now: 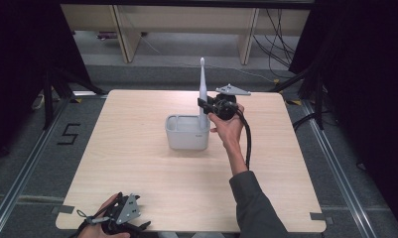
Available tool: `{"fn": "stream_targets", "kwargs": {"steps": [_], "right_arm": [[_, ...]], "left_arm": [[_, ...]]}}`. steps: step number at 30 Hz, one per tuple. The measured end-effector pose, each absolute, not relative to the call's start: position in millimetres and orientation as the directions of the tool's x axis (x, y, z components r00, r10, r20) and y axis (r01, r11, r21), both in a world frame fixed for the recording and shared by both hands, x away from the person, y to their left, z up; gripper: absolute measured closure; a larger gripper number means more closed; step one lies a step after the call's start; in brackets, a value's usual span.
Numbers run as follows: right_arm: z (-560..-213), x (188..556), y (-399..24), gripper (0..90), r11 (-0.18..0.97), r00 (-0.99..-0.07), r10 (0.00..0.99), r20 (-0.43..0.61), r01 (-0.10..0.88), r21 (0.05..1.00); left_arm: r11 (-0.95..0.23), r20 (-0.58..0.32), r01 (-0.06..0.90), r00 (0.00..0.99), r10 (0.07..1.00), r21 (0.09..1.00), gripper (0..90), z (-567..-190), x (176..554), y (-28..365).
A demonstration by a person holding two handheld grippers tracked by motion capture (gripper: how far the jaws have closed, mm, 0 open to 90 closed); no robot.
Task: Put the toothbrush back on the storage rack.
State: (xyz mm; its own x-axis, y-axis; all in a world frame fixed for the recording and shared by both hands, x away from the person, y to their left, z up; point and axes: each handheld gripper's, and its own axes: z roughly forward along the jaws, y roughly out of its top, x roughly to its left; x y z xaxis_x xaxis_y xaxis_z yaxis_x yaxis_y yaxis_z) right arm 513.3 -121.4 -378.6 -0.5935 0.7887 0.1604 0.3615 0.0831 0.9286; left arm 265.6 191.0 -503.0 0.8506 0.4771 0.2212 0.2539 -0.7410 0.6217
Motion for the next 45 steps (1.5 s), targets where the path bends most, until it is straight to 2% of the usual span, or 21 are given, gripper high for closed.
{"fn": "stream_targets", "kwargs": {"steps": [15,26,31,34,36,37,38,43,45], "right_arm": [[-394,514,-123,66.4,0.081,-0.573,0.802,0.169,0.384,0.920],[-406,514,-125,66.3,0.132,-0.574,0.810,0.124,0.383,0.914],[-411,512,-124,66.3,0.127,-0.571,0.809,0.137,0.397,0.909],[-414,512,-124,66.3,0.155,-0.577,0.810,0.105,0.382,0.911],[-415,511,-123,66.3,0.139,-0.573,0.808,0.133,0.405,0.904],[-416,512,-124,66.3,0.161,-0.580,0.808,0.105,0.388,0.907],[-416,510,-122,66.3,0.144,-0.569,0.812,0.131,0.413,0.899],[-422,510,-125,66.3,0.178,-0.583,0.807,0.098,0.398,0.900],[-423,508,-124,66.3,0.160,-0.573,0.809,0.128,0.425,0.891]], "left_arm": [[-0.737,0.220,0.256,0.848,0.482,0.626,15.3,-503,265,191],[-0.743,0.220,0.254,0.852,0.474,0.619,15.3,-503,265,191],[-0.745,0.221,0.254,0.852,0.474,0.617,15.3,-503,266,191],[-0.743,0.220,0.255,0.852,0.474,0.618,15.3,-503,265,191],[-0.745,0.221,0.255,0.852,0.474,0.616,15.3,-503,266,191],[-0.744,0.221,0.254,0.852,0.474,0.617,15.3,-503,266,191],[-0.743,0.220,0.254,0.852,0.475,0.620,15.3,-503,265,191],[-0.745,0.221,0.253,0.853,0.473,0.617,15.3,-503,265,191],[-0.744,0.220,0.254,0.852,0.474,0.619,15.3,-503,265,191]]}}
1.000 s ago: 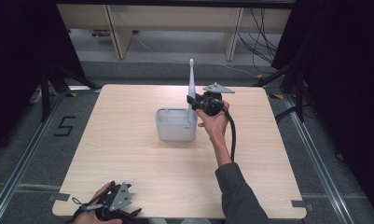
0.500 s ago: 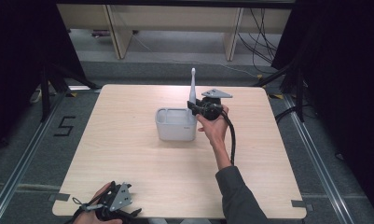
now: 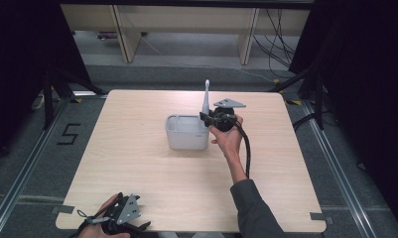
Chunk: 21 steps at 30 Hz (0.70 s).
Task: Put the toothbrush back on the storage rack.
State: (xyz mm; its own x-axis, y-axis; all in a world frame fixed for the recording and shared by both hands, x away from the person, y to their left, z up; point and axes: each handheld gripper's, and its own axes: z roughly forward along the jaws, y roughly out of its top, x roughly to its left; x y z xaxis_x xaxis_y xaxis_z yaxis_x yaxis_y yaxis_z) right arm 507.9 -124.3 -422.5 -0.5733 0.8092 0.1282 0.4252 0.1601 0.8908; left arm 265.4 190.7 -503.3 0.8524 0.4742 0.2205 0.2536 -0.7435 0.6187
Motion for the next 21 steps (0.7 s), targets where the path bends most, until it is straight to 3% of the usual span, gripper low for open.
{"fn": "stream_targets", "kwargs": {"steps": [13,21], "right_arm": [[-425.8,503.4,-120.8,66.3,0.240,-0.581,0.813,0.034,0.387,0.890],[-428.3,503.0,-121.6,66.2,0.244,-0.584,0.811,0.043,0.404,0.882]], "left_arm": [[-0.746,0.222,0.254,0.853,0.473,0.616,15.3,-503.3,265.6,191.0],[-0.744,0.221,0.254,0.852,0.475,0.618,15.3,-503.1,265.6,191.0]]}}
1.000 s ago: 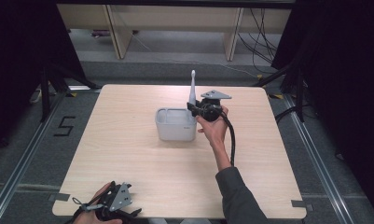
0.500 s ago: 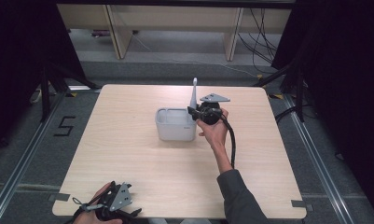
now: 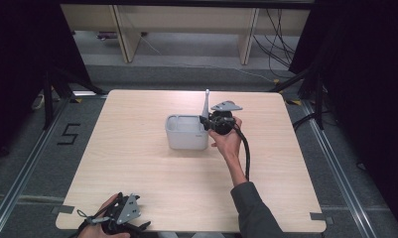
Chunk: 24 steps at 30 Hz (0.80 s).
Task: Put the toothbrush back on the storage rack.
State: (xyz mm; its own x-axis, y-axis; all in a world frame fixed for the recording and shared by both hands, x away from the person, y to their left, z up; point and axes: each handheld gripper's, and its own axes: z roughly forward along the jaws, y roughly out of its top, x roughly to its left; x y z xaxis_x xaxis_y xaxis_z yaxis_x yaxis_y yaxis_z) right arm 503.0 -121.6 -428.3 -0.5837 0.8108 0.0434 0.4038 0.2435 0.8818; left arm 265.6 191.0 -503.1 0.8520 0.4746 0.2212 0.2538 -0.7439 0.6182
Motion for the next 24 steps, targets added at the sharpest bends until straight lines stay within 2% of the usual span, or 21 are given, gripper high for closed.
{"fn": "stream_targets", "kwargs": {"steps": [9,13,17,19,20,24], "right_arm": [[-427,501,-120,60.6,0.248,-0.595,0.803,0.032,0.382,0.890],[-427,500,-120,49.1,0.227,-0.588,0.807,0.048,0.384,0.895],[-421,495,-123,41.6,0.222,-0.581,0.812,0.046,0.381,0.897],[-421,495,-124,40.8,0.225,-0.590,0.806,0.037,0.364,0.904],[-420,492,-124,40.0,0.193,-0.575,0.815,0.068,0.381,0.904],[-417,485,-130,38.3,0.215,-0.598,0.800,0.050,0.363,0.907]], "left_arm": [[-0.745,0.222,0.254,0.853,0.473,0.616,15.3,-503,266,191],[-0.745,0.221,0.254,0.853,0.473,0.617,15.3,-503,265,191],[-0.747,0.222,0.252,0.853,0.472,0.615,15.3,-503,266,191],[-0.746,0.221,0.253,0.853,0.472,0.616,15.3,-503,265,191],[-0.747,0.222,0.252,0.854,0.471,0.615,15.3,-503,266,191],[-0.746,0.222,0.253,0.853,0.473,0.616,15.3,-503,266,191]]}}
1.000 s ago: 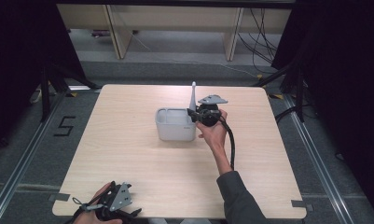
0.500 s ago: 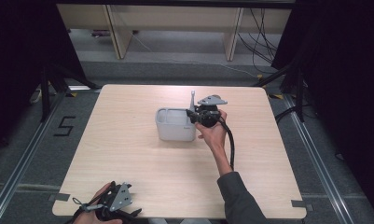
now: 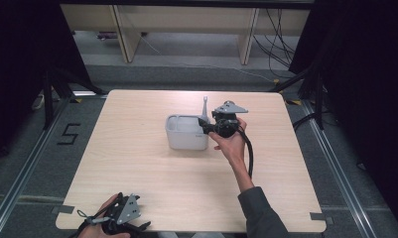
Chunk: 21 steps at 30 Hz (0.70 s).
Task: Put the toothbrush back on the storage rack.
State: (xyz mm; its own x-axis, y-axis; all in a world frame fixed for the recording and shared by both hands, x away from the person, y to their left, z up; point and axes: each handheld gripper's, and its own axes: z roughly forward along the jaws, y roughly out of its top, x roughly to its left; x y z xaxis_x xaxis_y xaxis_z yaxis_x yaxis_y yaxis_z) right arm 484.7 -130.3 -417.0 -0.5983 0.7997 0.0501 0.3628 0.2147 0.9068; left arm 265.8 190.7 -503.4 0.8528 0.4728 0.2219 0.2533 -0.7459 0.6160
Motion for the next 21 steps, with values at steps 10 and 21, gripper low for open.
{"fn": "stream_targets", "kwargs": {"steps": [10,21], "right_arm": [[-417,473,-137,36.3,0.212,-0.604,0.795,0.060,0.369,0.905],[-419,465,-137,34.8,0.210,-0.617,0.783,0.075,0.376,0.902]], "left_arm": [[-0.743,0.224,0.256,0.849,0.479,0.618,15.3,-504,266,191],[-0.744,0.219,0.258,0.851,0.476,0.616,15.3,-503,266,191]]}}
